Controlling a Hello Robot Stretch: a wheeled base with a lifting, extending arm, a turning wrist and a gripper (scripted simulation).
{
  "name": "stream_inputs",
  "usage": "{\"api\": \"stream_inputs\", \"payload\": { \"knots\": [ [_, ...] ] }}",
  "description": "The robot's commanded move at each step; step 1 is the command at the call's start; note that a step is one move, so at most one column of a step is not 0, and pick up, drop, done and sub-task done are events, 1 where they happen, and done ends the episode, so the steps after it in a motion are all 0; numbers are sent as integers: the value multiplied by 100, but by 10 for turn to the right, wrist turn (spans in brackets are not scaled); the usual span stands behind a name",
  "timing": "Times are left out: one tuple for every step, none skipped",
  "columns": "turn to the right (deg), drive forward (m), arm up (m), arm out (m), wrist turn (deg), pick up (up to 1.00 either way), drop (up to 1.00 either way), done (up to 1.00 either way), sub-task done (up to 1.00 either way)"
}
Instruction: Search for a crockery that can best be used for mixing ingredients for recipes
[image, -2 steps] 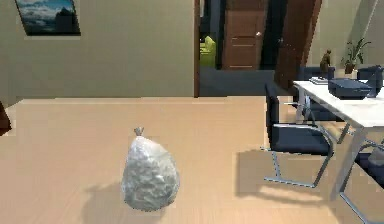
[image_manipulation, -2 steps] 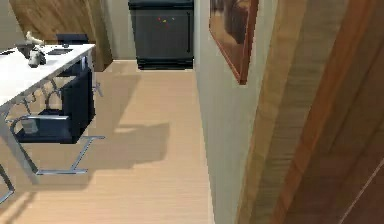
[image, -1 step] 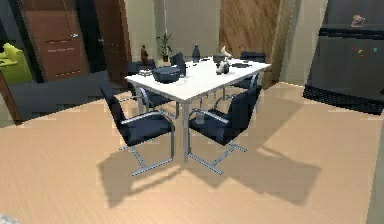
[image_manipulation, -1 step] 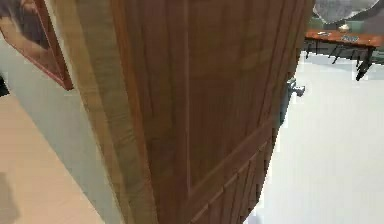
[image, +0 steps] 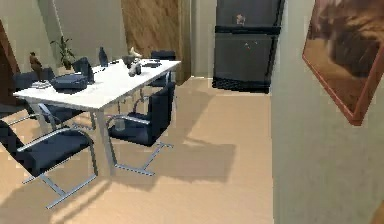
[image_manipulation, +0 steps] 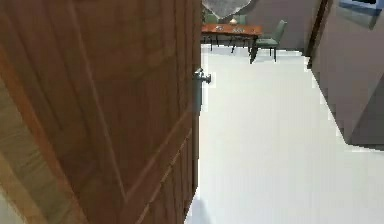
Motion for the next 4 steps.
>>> {"api": "stream_inputs", "payload": {
  "knots": [
    [0, 100, 0, 0, 0, 0, 0, 0, 0],
    [30, 0, 0, 0, 0, 0, 0, 0, 0],
    [450, 0, 0, 0, 0, 0, 0, 0, 0],
    [150, 0, 0, 0, 0, 0, 0, 0, 0]
  ]
}}
